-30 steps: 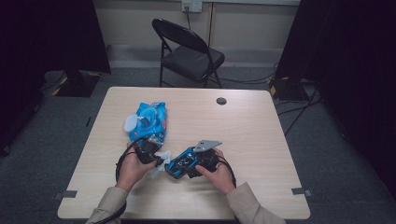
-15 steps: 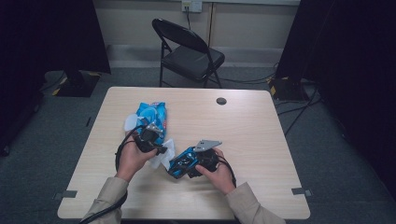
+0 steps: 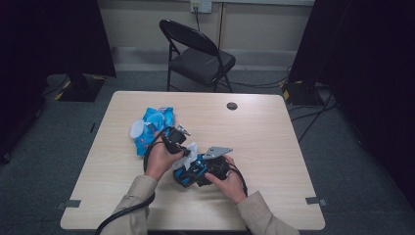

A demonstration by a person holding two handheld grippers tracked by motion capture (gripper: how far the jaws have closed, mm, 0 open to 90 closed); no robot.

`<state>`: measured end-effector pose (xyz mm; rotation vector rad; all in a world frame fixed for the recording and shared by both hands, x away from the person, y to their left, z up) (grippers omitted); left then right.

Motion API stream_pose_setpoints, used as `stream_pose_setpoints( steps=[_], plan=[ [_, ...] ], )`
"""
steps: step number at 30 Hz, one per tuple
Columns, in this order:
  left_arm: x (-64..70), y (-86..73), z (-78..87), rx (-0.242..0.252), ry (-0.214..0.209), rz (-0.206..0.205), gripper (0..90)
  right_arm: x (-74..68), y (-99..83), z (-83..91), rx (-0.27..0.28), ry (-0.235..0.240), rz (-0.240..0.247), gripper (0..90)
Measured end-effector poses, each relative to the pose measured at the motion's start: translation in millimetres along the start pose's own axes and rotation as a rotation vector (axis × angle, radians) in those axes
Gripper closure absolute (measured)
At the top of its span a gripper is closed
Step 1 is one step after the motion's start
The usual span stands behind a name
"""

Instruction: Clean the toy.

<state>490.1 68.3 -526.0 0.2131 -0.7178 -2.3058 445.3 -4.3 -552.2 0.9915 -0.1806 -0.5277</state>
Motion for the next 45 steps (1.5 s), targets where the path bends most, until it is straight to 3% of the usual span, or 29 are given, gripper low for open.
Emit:
stream_pose_setpoints(
  steps=[9,16,25,45],
  plan=[
    [3.6,4.6,-22.7,-0.05,0.05,-0.018,82.0,0.2,0.0,0.0,0.0,0.001,0.001,5.6],
    [4.2,4.0,-33.5,-0.058,0.056,0.0,81.5,0.5,0.1,0.0,0.0,0.001,0.001,5.6],
    [6.1,3.8,-33.6,-0.064,0.069,-0.042,84.0,0.6,0.0,0.0,0.0,0.001,0.001,5.6],
    [4.3,-15.6,-20.4,-0.064,0.007,-0.023,83.4,2.1,-0.2,0.4,-0.001,-0.001,-0.002,5.6]
  ],
)
Point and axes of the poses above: each handheld gripper's, and its own axes: z roughly backward along the jaws, y roughly out of its top, x roughly to its right, the point moved 9 cm from there along -z, roughly forward along the jaws
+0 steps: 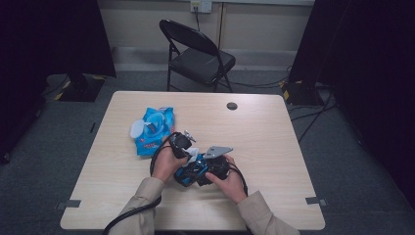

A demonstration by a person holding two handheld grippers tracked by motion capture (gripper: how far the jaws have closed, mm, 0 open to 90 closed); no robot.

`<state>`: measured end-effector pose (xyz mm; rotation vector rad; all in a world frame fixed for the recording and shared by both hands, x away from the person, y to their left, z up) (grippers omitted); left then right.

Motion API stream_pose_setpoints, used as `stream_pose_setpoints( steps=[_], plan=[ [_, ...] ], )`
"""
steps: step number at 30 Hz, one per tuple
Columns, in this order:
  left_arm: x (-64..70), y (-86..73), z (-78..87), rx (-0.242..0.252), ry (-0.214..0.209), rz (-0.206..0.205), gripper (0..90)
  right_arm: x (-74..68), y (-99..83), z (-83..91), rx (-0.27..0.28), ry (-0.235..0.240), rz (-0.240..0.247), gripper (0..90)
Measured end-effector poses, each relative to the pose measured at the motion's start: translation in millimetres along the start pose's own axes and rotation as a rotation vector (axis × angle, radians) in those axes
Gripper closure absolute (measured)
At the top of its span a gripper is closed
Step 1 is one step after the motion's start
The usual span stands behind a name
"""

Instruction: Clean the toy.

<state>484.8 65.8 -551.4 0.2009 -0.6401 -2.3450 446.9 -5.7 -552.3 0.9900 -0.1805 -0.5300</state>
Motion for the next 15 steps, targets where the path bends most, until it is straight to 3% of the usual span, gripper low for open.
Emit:
stream_pose_setpoints(
  steps=[15],
  plan=[
    [0.3,-16.4,9.4,-0.002,-0.016,0.016,83.3,0.0,0.0,0.0,0.0,0.001,0.0,5.6]
  ],
)
Point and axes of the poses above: each handheld gripper's, and its own axes: z roughly backward along the jaws, y roughly out of its top, x roughly to its right, the point moved 9 cm from there along -z, roughly forward along the jaws
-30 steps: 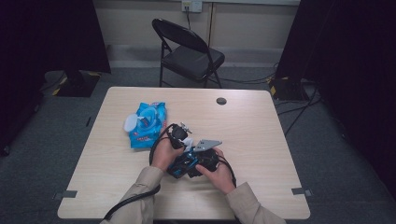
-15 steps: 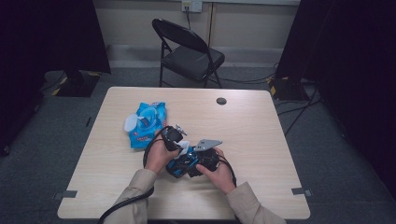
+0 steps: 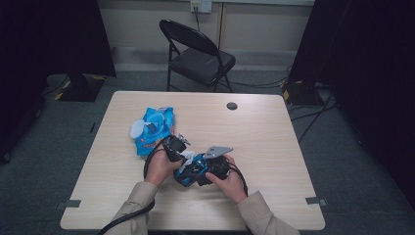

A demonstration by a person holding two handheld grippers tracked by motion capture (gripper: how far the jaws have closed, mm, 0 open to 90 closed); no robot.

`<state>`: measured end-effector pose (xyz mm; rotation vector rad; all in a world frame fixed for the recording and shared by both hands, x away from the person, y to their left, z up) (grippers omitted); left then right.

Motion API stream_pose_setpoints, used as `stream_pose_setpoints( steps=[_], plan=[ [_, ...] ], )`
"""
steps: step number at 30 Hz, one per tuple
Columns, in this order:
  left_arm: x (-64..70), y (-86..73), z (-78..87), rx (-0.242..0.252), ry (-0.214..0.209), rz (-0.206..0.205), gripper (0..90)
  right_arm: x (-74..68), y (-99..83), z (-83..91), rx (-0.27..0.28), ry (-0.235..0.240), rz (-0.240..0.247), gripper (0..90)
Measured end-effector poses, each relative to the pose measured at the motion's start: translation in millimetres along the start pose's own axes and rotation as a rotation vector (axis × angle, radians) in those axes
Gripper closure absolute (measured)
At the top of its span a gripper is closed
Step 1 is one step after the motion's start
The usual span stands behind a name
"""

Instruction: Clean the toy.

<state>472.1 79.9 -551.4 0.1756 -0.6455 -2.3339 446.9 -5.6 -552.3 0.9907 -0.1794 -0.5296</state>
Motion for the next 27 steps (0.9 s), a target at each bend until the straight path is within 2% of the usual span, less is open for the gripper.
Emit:
stream_pose_setpoints(
  steps=[12,18,27],
  plan=[
    [-0.6,-13.5,8.3,-0.016,-0.004,0.003,83.1,0.2,0.1,0.0,0.001,-0.001,-0.001,5.6],
    [-1.8,-20.3,11.9,-0.006,-0.013,0.013,82.9,0.1,0.0,0.0,0.0,0.0,-0.001,5.6],
    [-3.0,-28.6,17.3,-0.008,-0.003,0.004,82.5,0.0,0.0,0.0,-0.001,0.0,-0.001,5.6]
  ],
)
Point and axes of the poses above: each handheld gripper's, and its own axes: z roughly backward along the jaws, y roughly out of its top, x roughly to its right, the point moved 9 cm from there along -z, roughly forward along the jaws
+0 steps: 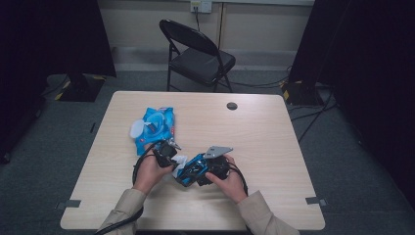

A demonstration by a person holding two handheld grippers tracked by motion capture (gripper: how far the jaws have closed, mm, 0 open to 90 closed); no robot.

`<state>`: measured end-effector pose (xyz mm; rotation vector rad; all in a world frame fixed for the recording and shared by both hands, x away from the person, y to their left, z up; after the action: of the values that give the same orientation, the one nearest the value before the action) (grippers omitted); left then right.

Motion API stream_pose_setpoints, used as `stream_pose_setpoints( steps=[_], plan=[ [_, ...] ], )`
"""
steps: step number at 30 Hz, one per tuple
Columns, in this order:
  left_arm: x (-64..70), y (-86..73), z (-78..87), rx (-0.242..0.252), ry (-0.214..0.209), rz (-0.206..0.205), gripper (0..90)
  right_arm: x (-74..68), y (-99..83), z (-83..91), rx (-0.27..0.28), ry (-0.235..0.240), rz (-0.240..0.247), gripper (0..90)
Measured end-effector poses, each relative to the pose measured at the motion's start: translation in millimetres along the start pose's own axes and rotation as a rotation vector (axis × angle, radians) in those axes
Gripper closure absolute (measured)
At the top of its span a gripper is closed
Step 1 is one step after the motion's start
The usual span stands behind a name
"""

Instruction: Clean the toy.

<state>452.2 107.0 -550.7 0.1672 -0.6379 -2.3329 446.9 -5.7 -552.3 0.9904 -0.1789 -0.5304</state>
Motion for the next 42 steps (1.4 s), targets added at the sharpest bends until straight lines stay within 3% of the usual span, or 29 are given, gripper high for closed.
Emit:
stream_pose_setpoints(
  steps=[15,29,42],
  plan=[
    [-1.2,-13.0,7.7,-0.024,0.004,-0.006,82.2,0.5,0.0,0.1,0.001,0.0,0.0,5.6],
    [-1.6,-25.5,21.0,0.005,-0.019,0.027,83.0,2.2,-0.1,0.5,0.001,-0.003,-0.003,5.6],
    [-11.9,-6.6,48.1,0.082,0.017,0.04,83.2,3.6,0.0,0.8,0.002,-0.006,-0.004,5.6]
  ],
)
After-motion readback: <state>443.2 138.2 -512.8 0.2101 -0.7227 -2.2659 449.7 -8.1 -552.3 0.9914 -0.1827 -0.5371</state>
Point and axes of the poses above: each handheld gripper's, and its own axes: z roughly backward along the jaws, y roughly out of its top, x roughly to its right, the point moved 9 cm from there along -z, roughly forward along the jaws
